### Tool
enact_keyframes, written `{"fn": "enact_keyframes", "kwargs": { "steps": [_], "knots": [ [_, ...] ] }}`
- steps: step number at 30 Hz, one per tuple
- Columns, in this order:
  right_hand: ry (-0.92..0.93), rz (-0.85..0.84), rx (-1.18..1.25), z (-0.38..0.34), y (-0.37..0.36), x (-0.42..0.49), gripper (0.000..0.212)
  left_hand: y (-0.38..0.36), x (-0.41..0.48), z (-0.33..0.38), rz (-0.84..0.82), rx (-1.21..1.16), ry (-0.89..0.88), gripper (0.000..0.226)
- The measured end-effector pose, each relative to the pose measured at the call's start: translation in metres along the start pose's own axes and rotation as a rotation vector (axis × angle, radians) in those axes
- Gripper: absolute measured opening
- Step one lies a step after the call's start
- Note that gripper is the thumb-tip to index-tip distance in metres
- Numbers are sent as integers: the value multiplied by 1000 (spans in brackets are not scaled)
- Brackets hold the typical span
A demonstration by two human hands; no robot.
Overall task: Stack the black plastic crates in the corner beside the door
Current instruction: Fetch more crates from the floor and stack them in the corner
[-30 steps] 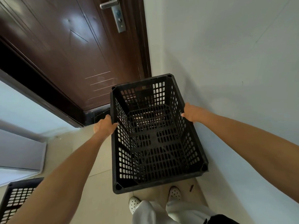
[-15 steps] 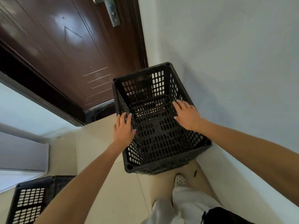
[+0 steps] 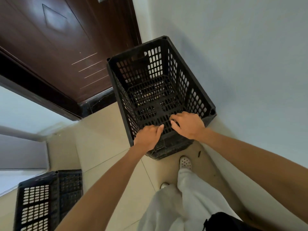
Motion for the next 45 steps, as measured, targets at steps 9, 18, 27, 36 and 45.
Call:
{"fn": "enact_keyframes", "kwargs": {
  "steps": [9, 18, 27, 36, 45],
  "knots": [
    [16, 30, 5, 8, 1, 2, 36, -1, 4, 11, 235, 101, 20, 45],
    [-148, -461, 289, 6, 4, 30, 36, 15, 4, -8, 376, -109, -8, 26],
    [-18, -409, 274, -20, 32, 114, 43, 83, 44, -80, 478, -55, 118, 46],
    [-199, -329, 317, -58, 29, 154, 41, 112, 77, -148, 361, 23, 118, 51],
    [-471, -167, 426, -142, 7, 198, 37, 149, 136, -201, 194, 136, -124, 51]
  ]
}}
Point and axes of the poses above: each hand's wrist, its own x-axis towards the middle knuckle, its own y-axis out of the back of the hand, z = x × y, the point moved 2 cm from there along x, towards the middle knuckle, and after that the axes turned 2 degrees about -y, right-handed, at the moved point
